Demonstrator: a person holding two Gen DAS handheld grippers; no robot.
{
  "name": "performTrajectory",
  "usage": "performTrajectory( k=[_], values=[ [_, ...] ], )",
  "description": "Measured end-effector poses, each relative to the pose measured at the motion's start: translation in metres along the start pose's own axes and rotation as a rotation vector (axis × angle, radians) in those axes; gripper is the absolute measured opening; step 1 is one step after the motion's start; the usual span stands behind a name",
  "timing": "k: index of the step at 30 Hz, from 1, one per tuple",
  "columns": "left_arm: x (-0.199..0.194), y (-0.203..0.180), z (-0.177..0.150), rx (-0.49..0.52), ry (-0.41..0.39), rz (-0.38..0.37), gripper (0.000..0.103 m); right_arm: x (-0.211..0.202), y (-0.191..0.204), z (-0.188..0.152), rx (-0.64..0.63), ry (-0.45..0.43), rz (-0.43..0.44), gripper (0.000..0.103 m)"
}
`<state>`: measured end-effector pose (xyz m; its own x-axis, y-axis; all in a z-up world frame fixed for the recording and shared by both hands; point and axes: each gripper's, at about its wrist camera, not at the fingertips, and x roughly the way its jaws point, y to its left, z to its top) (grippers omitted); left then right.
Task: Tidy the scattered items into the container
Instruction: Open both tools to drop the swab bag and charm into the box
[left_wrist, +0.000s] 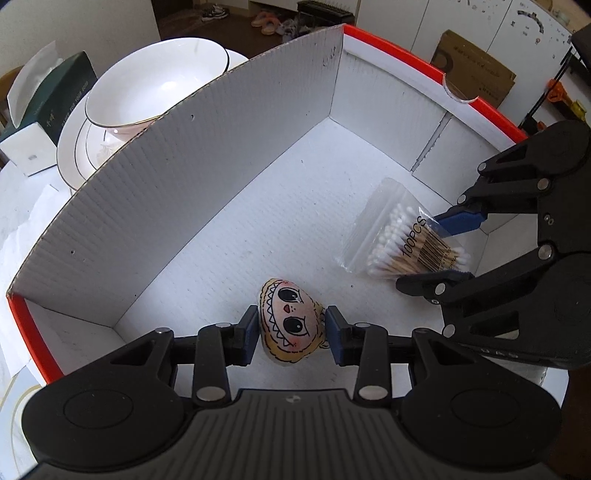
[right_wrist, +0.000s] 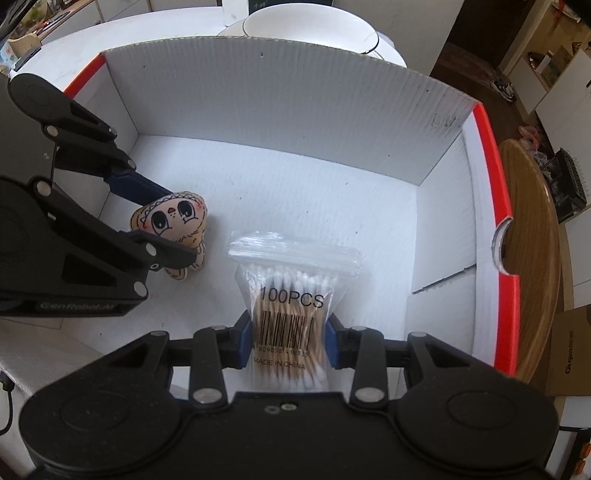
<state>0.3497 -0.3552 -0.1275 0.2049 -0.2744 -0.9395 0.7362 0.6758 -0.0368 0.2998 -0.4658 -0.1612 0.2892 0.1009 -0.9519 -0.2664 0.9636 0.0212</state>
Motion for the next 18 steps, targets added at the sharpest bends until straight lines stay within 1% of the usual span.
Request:
performTrajectory(
  k=[4, 6, 8, 10, 15, 18],
  values=[
    [-0.001, 0.000, -0.001, 0.011, 0.006, -0.001, 0.039, 0.001, -0.004, 0.005, 0.000, 0.000, -0.001, 0.043],
    [-0.003, 0.001, -0.003, 0.017, -0.006, 0.003, 0.044, 0.000, -0.006, 0.005, 0.006, -0.001, -0.002, 0.046],
    [-0.006, 0.002, -0.005, 0.009, -0.017, -0.003, 0.051, -0.002, -0.007, 0.003, 0.008, -0.008, -0.001, 0.048],
    [-0.010, 0.003, -0.006, -0.003, -0.030, -0.008, 0.054, -0.004, -0.005, 0.002, 0.009, -0.015, -0.002, 0.051],
    [-0.025, 0.003, -0.009, -0.006, -0.075, -0.022, 0.055, -0.014, -0.006, 0.000, 0.016, -0.045, 0.010, 0.057],
    [-0.036, 0.003, -0.012, -0.019, -0.120, -0.033, 0.055, -0.023, -0.007, -0.002, 0.018, -0.068, 0.018, 0.060]
  ],
)
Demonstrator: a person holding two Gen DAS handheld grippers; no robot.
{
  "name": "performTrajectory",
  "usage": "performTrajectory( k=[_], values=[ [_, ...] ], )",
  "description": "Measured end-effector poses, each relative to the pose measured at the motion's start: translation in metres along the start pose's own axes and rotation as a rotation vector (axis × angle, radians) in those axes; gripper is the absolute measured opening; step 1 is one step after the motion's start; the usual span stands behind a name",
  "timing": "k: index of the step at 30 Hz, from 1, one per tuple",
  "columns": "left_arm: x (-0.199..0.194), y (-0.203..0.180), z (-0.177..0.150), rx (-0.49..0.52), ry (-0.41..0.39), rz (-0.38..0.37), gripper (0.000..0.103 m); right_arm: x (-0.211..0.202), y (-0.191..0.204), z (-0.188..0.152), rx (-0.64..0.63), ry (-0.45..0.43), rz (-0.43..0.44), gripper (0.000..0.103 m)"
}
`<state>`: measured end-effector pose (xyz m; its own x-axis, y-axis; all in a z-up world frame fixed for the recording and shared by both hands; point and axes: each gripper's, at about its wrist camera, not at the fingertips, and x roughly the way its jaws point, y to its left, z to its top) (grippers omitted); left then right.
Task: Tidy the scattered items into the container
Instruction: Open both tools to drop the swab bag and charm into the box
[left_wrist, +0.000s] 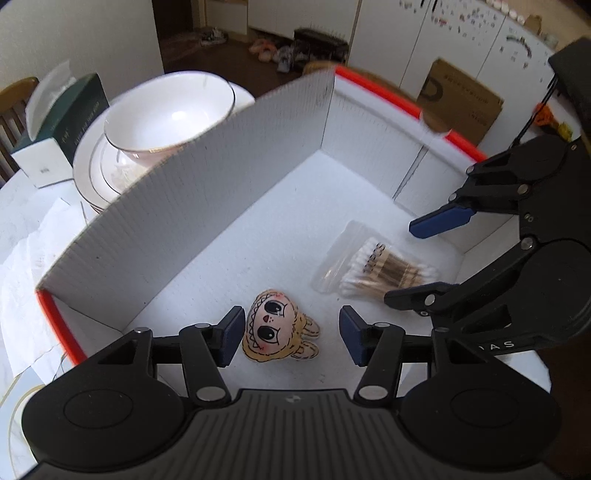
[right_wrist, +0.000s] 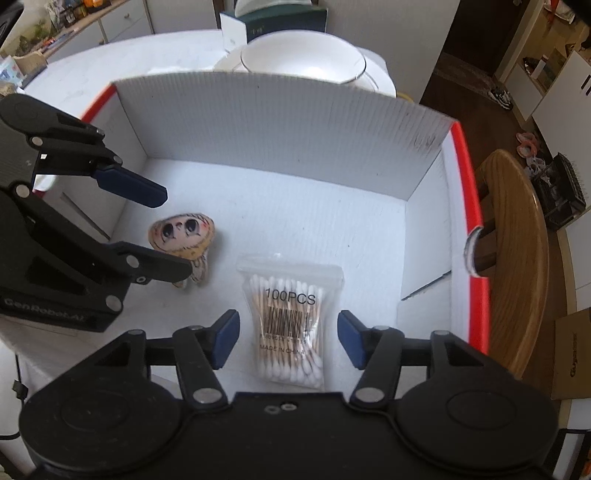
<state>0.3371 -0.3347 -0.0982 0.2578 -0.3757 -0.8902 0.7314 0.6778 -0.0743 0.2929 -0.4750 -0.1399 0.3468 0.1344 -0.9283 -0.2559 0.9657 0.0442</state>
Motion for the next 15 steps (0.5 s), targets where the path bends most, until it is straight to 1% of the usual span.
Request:
performTrajectory(
  k=[2, 5, 9, 11, 15],
  values=[
    [-0.008, -0.001, -0.001, -0.010, -0.031, -0.006, 0.055, -0.008, 0.001, -0.001, 0.001, -0.018, 0.003, 0.062],
    [-0.018, -0.003, -0.003, -0.019, -0.070, -0.008, 0.055, -0.018, 0.000, -0.003, 0.006, -0.047, 0.013, 0.063],
    [-0.037, -0.007, -0.010, -0.021, -0.118, -0.013, 0.055, -0.039, -0.001, -0.005, 0.016, -0.091, 0.026, 0.070],
    [-0.046, -0.012, -0.014, -0.008, -0.142, -0.004, 0.055, -0.046, 0.000, -0.003, 0.020, -0.113, 0.032, 0.072],
    [-0.062, -0.017, -0.022, -0.024, -0.185, -0.006, 0.055, -0.064, 0.004, -0.004, 0.024, -0.158, 0.045, 0.075]
  ],
)
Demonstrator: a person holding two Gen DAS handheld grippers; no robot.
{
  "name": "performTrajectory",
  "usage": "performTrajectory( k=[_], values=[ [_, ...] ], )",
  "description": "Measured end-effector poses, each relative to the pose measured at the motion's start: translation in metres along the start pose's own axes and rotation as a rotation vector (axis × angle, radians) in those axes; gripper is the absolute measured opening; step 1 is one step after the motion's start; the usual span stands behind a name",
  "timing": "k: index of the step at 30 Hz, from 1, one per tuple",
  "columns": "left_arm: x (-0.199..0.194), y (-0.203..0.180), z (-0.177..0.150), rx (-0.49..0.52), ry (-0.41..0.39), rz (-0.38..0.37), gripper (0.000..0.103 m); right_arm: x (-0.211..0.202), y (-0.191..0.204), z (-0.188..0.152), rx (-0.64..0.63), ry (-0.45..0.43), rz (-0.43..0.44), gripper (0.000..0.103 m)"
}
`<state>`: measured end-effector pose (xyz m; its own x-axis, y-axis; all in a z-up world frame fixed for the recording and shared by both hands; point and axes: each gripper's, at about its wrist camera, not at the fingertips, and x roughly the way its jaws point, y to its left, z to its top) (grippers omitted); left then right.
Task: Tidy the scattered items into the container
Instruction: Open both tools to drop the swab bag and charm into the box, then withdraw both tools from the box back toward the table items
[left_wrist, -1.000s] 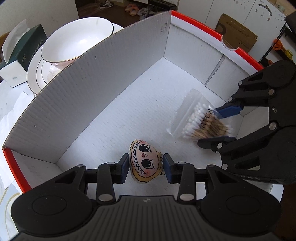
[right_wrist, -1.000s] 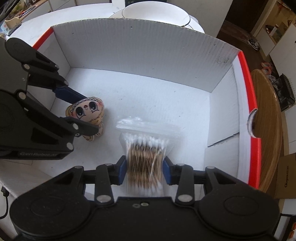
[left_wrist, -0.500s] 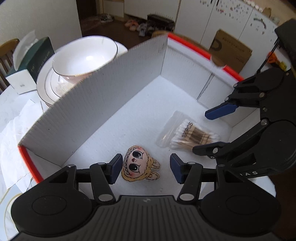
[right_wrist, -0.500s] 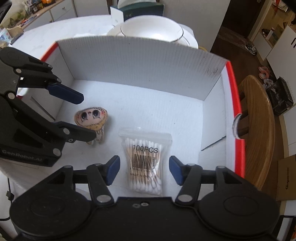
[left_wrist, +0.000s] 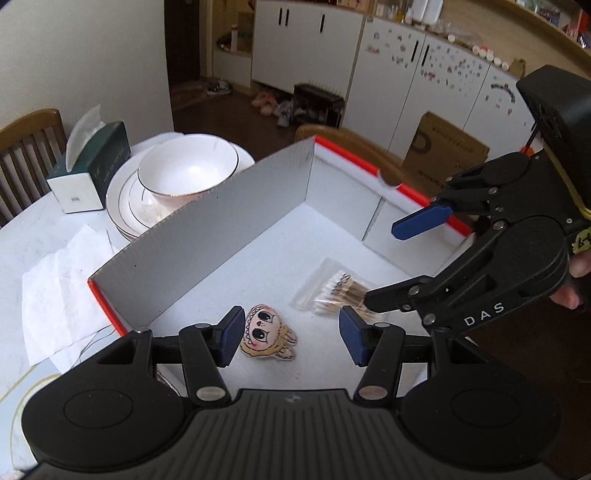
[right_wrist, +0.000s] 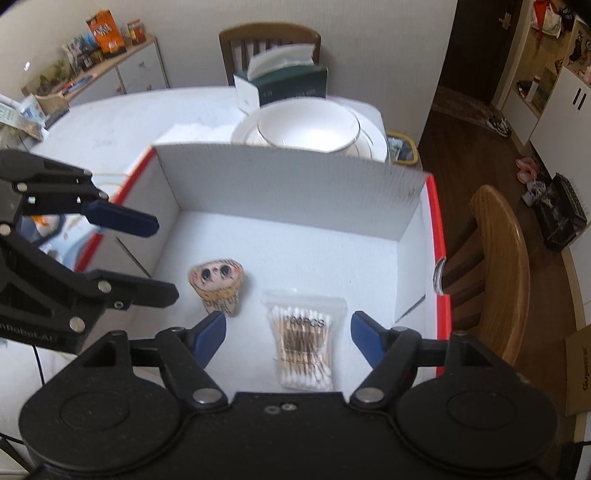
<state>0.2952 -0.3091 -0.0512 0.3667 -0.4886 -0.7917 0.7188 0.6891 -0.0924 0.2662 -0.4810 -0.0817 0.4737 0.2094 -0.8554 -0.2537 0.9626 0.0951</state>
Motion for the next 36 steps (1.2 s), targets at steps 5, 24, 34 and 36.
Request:
performTrajectory(
  k=[5, 24, 34, 36],
  values=[
    [-0.024, -0.004, -0.008, -0.036, -0.065, 0.001, 0.064, -0.018, 0.009, 0.000, -0.008, -0.060, 0.000, 0.078],
    [-0.106, 0.006, -0.069, -0.086, -0.209, 0.062, 0.079, -0.064, 0.075, -0.009, 0.030, -0.221, -0.030, 0.095],
    [-0.146, 0.034, -0.126, -0.171, -0.240, 0.099, 0.095, -0.060, 0.141, -0.016, 0.016, -0.268, -0.035, 0.096],
    [-0.154, 0.043, -0.140, -0.196, -0.245, 0.105, 0.103, -0.057, 0.155, -0.018, 0.005, -0.267, -0.020, 0.096]
  ],
)
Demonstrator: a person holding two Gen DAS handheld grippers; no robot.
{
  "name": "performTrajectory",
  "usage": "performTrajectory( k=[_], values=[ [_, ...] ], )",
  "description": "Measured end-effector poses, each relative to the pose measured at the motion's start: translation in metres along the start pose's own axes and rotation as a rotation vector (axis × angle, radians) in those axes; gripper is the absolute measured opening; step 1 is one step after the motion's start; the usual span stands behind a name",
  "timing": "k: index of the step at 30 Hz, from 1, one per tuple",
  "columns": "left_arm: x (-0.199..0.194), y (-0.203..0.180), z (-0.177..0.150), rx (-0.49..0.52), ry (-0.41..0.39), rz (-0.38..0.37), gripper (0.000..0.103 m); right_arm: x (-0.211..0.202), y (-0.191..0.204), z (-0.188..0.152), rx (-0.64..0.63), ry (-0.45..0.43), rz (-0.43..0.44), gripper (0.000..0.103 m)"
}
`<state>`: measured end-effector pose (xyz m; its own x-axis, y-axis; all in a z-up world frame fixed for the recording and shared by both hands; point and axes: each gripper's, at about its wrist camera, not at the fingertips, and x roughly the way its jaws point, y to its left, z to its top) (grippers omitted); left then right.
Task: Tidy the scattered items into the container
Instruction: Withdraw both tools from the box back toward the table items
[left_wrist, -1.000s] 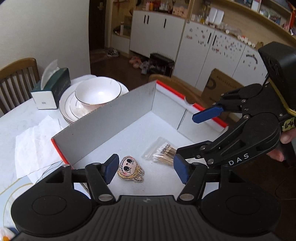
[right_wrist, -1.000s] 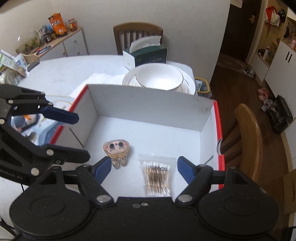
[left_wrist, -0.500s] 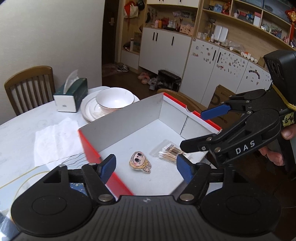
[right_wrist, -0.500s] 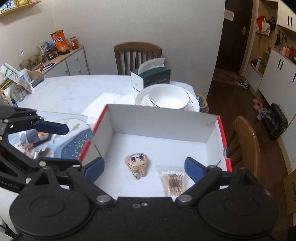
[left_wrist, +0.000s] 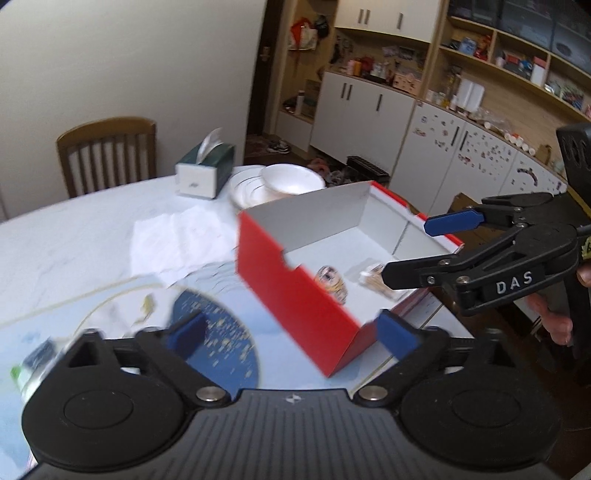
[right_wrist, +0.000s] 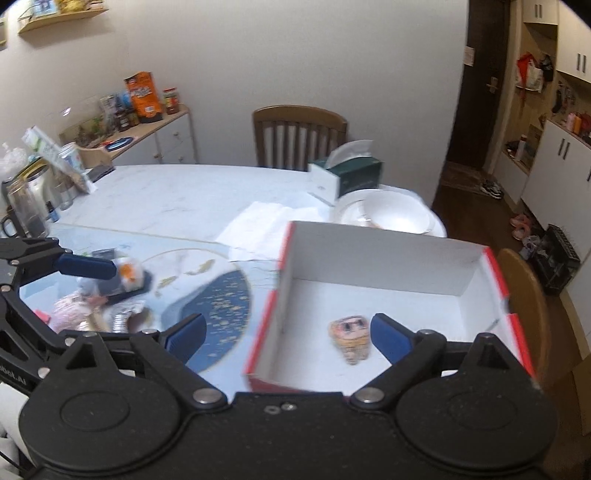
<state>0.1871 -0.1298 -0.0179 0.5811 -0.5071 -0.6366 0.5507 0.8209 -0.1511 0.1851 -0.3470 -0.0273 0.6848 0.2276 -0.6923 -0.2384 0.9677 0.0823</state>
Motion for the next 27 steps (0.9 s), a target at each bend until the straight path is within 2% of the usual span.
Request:
performTrajectory(
  k=[10, 14, 17, 22, 27],
  values=[
    [-0.048, 0.052, -0.052, -0.039, -0.014, 0.084, 0.103, 0.005, 0.072, -0.016, -0.034, -0.011, 0.043, 0.097],
    [-0.066, 0.080, -0.070, -0.076, -0.014, 0.099, 0.103, 0.008, 0.096, -0.022, -0.044, -0.004, 0.054, 0.097],
    [-0.079, 0.099, -0.084, -0.081, -0.013, 0.081, 0.103, 0.012, 0.111, -0.026, -0.051, 0.001, 0.058, 0.097],
    [-0.094, 0.124, -0.103, -0.062, -0.006, 0.108, 0.103, 0.021, 0.134, -0.031, -0.050, 0.018, 0.060, 0.097],
    [-0.108, 0.157, -0.117, -0.103, -0.012, 0.133, 0.103, 0.030, 0.156, -0.035, -0.059, 0.036, 0.058, 0.097]
  ],
)
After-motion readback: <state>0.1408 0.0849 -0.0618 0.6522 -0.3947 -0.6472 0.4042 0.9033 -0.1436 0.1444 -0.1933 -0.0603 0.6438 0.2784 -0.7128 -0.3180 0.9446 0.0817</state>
